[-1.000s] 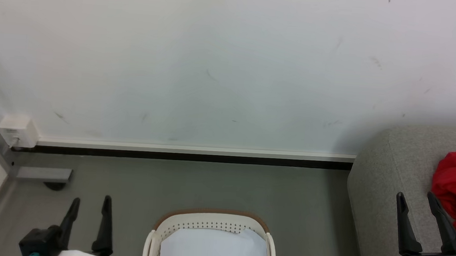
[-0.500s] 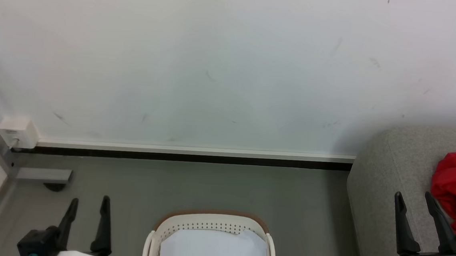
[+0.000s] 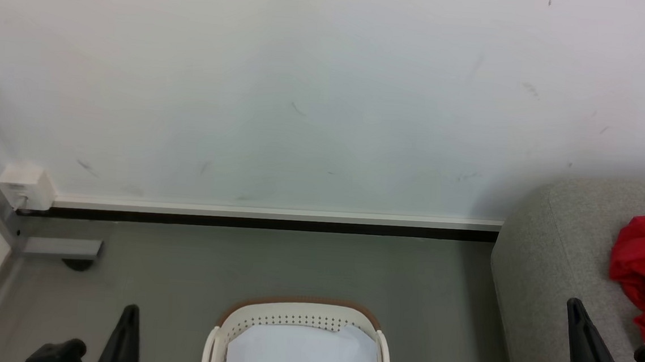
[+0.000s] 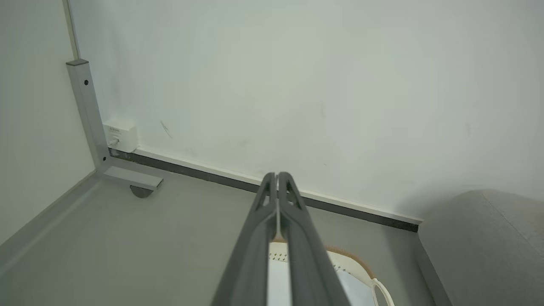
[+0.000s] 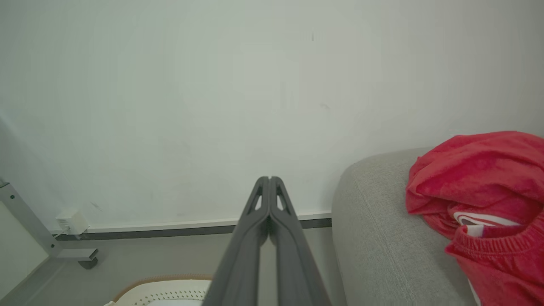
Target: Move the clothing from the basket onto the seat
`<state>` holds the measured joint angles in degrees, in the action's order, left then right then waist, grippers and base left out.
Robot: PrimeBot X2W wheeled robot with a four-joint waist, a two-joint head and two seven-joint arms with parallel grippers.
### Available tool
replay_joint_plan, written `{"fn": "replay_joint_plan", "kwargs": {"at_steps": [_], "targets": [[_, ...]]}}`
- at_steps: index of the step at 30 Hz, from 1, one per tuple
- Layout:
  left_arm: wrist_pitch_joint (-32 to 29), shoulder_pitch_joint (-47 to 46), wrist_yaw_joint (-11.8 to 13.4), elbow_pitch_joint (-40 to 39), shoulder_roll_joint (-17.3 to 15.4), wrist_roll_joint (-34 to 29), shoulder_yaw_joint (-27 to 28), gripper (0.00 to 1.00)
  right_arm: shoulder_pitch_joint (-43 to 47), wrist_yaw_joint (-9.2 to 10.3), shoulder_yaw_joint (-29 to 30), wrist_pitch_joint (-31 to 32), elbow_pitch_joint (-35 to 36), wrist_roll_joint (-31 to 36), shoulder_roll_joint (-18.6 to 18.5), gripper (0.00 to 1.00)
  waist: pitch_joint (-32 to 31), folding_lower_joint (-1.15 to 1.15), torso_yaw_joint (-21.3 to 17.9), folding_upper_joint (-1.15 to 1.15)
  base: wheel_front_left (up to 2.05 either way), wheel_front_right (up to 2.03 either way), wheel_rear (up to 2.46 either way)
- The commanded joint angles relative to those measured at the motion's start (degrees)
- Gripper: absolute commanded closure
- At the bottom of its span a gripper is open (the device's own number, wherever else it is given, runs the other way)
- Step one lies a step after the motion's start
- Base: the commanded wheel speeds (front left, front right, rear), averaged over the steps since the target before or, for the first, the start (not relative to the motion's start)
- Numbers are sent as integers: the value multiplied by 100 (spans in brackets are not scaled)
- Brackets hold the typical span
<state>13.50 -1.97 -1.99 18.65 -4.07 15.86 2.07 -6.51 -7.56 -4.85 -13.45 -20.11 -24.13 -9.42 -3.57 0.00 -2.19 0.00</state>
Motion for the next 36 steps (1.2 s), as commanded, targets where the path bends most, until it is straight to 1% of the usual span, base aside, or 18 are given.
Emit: {"fn": "replay_joint_plan", "kwargs": {"at_steps": [1,19,27,36], "targets": [[-97,-149,-33,-77,-16,366,70,100,-104,1,99,81,124,-331,-25,100,8,0,6,0,0,0,0],[-512,-193,-159,-221,14,2121,120,100,-66,3,340,529,262,-1882,132,100,64,0,38,0,0,0,0],[-693,-227,-207,-255,26,2789,159,100,-56,4,439,706,311,-2478,195,100,89,0,53,0,0,0,0],[-851,-258,-252,-282,37,3390,196,100,-46,4,525,867,352,-3016,255,100,113,0,67,0,0,0,0]]}}
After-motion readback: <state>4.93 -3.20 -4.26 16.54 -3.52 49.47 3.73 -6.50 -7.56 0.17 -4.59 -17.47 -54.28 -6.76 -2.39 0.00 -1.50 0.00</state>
